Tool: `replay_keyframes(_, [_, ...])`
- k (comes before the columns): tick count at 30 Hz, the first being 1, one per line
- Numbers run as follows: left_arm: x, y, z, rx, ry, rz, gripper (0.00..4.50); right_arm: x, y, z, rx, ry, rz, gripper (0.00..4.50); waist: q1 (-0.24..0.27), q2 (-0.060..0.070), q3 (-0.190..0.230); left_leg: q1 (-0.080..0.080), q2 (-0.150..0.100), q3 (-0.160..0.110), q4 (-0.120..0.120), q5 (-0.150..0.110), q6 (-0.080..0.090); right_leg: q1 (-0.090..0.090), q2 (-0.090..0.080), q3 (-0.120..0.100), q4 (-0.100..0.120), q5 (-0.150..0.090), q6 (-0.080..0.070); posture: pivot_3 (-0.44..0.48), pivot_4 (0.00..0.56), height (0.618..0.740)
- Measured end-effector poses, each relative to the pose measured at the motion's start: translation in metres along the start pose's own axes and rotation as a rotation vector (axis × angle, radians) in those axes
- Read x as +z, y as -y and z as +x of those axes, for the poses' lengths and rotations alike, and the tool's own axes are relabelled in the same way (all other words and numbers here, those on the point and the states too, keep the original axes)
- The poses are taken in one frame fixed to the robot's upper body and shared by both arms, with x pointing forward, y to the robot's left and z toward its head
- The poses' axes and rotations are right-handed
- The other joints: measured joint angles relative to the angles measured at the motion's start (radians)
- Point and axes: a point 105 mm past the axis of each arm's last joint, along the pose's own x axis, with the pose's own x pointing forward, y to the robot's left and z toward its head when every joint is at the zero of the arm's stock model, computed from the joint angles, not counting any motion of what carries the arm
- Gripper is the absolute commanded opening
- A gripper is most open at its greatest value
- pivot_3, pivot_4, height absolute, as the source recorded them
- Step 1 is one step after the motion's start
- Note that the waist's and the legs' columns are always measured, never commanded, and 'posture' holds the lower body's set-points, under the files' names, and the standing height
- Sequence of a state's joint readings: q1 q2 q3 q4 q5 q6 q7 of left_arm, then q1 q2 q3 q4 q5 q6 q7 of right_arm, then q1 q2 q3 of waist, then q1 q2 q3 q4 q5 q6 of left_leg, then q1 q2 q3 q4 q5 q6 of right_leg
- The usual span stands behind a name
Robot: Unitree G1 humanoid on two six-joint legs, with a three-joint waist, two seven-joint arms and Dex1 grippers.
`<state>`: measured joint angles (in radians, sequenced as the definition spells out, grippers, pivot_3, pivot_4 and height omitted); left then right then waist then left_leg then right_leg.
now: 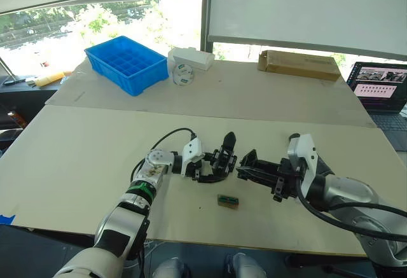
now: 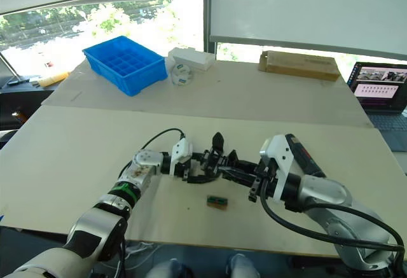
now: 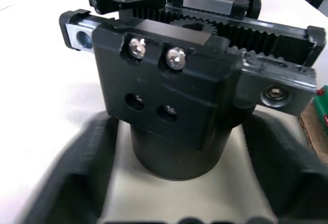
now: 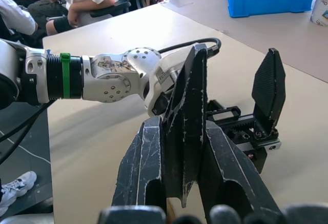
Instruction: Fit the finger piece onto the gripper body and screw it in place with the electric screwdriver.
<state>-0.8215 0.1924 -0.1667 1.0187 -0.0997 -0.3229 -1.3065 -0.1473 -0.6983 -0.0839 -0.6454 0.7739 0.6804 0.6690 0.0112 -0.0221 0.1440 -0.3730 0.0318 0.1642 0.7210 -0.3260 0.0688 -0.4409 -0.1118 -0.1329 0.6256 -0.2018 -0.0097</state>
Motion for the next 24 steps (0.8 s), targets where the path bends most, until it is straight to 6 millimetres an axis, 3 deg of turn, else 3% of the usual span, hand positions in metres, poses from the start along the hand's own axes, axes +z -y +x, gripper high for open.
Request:
replay_keyframes(6, [0.001,0.000,0.001,-0.002,0.004,0.003,2.27,0.009,0.009,0.019,0.017,0.031,-0.098,0.41,0.000,0.000,0.000,-0.001,0.000,0.000,0.000,0.000,0.000,0.000,0.000,-0.001,0.000,0.000,0.000,0.000,0.150,0.740])
replay_keyframes(15, [0.001,0.002,0.002,0.007,0.002,0.031,2.27,-0.001,0.015,0.048,0.027,0.039,-0.143,0.41,0.000,0.000,0.000,-0.001,0.000,0.000,0.001,0.000,0.000,0.000,0.001,-0.003,0.000,0.000,0.000,0.000,0.150,0.740])
replay_keyframes(24, [0.001,0.002,0.004,0.027,-0.003,0.042,2.27,-0.016,0.015,0.057,0.026,0.005,-0.166,0.41,-0.001,0.000,0.000,-0.002,0.000,0.000,0.004,0.000,0.000,0.000,0.000,-0.003,0.002,0.000,0.001,0.000,0.150,0.740])
